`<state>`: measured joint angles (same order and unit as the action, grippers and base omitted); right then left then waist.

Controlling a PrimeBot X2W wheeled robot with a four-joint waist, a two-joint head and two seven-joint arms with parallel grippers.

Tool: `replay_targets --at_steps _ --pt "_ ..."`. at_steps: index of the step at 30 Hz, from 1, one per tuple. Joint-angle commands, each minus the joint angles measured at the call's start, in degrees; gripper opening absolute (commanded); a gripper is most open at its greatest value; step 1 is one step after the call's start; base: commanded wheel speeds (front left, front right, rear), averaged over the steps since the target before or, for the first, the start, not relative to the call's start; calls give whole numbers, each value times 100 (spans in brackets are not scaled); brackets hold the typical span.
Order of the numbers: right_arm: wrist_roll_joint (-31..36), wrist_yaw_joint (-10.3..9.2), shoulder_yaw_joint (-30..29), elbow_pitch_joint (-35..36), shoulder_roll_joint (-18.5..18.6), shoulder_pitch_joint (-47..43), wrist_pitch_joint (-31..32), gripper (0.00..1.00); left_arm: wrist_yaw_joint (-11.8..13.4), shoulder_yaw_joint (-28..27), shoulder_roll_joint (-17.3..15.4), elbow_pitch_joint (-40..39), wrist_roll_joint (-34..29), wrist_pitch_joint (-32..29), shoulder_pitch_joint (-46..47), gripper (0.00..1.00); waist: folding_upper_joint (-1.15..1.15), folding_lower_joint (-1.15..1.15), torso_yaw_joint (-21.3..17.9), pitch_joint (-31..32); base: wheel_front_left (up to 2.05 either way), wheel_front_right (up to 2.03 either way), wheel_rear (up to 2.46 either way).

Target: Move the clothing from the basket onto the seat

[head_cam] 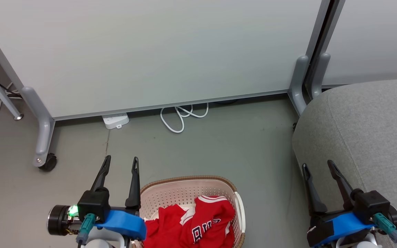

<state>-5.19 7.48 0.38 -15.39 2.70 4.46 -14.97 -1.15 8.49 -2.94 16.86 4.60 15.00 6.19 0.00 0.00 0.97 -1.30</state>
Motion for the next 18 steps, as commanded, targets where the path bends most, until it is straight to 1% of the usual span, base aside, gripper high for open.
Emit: replay_targets --at_steps 1,4,8,12,18 --pt "-5 3 4 6 34 57 -34 100 -36 39 8 28 44 28 103 100 0 0 -7 -17 0 0 0" --pt "-5 3 21 25 34 127 -34 100 -101 84 8 86 -14 28 237 100 0 0 -40 -115 0 0 0" --pt "1 3 57 63 33 204 -33 100 -263 178 -6 287 -125 27 533 100 0 0 -114 -299 0 0 0" --pt "14 3 100 89 31 369 -33 100 -431 329 -139 693 -233 23 918 100 0 0 -241 -573 0 0 0" --pt "39 3 144 173 31 699 -30 100 -593 755 -382 1466 -398 23 1583 100 0 0 -471 -1121 0 0 0"
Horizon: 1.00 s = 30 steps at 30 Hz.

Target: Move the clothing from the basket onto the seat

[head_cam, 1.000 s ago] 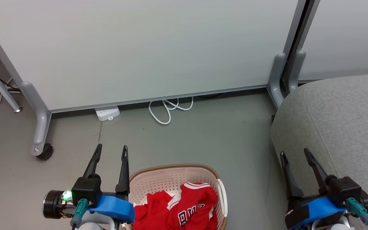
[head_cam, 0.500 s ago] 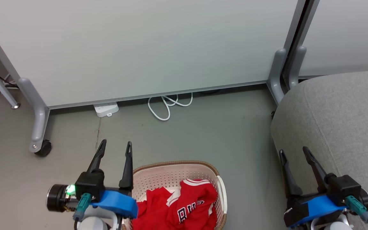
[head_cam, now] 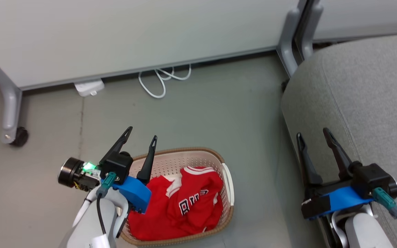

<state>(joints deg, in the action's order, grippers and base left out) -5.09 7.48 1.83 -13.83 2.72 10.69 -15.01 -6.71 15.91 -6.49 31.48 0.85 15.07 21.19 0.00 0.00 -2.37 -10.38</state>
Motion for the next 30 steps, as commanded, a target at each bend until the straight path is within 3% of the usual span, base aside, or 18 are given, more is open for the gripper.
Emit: replay_targets --at_steps 1,17,30 --pt "36 3 13 30 28 138 -26 100 -40 113 -87 149 -69 16 188 100 0 0 -182 -316 0 0 0" --pt "-156 3 147 364 26 1069 -25 100 -73 2260 -778 2215 177 17 1828 100 0 0 -753 -1942 0 0 0" --pt "-225 3 330 640 25 1803 -25 100 -74 4084 -1084 3514 572 -183 3020 100 0 0 -1015 -3186 0 0 0"
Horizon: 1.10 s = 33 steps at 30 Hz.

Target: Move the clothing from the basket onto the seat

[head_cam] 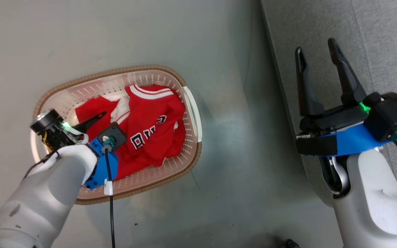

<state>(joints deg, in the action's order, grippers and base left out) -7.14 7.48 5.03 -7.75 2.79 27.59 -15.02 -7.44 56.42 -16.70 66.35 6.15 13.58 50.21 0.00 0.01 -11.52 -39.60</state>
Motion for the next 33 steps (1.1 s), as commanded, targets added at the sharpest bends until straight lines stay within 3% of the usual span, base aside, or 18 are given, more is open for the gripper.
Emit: replay_targets --at_steps 1,15,33 --pt "-16 3 16 57 19 168 -24 100 0 128 -78 90 117 -66 202 100 0 -1 -114 -362 0 0 0" --pt "81 3 25 379 18 586 -24 100 0 1403 -361 439 723 -954 1022 100 0 -1 -298 -1412 0 0 0" --pt "-64 3 -4 625 18 683 -24 100 -1 1708 -671 241 956 -1885 1322 100 0 -1 -536 -2057 0 0 0"
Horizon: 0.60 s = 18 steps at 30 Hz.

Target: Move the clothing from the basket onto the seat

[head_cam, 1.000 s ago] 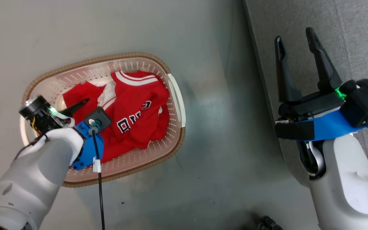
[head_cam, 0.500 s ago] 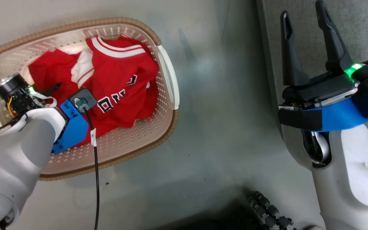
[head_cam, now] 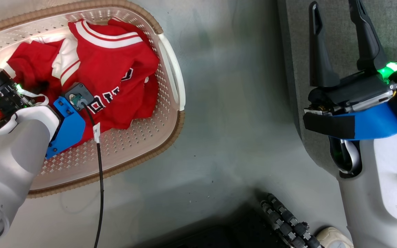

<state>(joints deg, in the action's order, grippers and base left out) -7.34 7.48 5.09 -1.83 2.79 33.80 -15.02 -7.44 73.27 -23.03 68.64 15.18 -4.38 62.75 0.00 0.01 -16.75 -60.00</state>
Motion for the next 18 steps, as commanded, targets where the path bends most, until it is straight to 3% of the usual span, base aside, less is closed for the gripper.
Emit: replay_targets --at_steps 1,2,3,4,18 --pt "-41 3 -12 36 18 61 -24 100 -1 23 -43 13 72 -174 53 83 0 -1 -19 -27 0 0 0" --pt "-41 3 -18 37 18 62 -24 100 -1 26 -51 -7 63 -230 60 56 0 -1 -21 -36 0 0 0" --pt "-43 3 -22 37 18 63 -24 100 -1 26 -58 -36 33 -265 63 17 0 -1 -21 -42 0 0 0" --pt "-48 3 -30 34 18 66 -24 100 -1 27 -57 -54 27 -316 54 0 0 -1 -19 -44 0 0 0" --pt "46 3 -98 -48 18 72 -24 100 -1 27 13 -298 218 -423 -53 0 0 -1 94 234 0 0 0"
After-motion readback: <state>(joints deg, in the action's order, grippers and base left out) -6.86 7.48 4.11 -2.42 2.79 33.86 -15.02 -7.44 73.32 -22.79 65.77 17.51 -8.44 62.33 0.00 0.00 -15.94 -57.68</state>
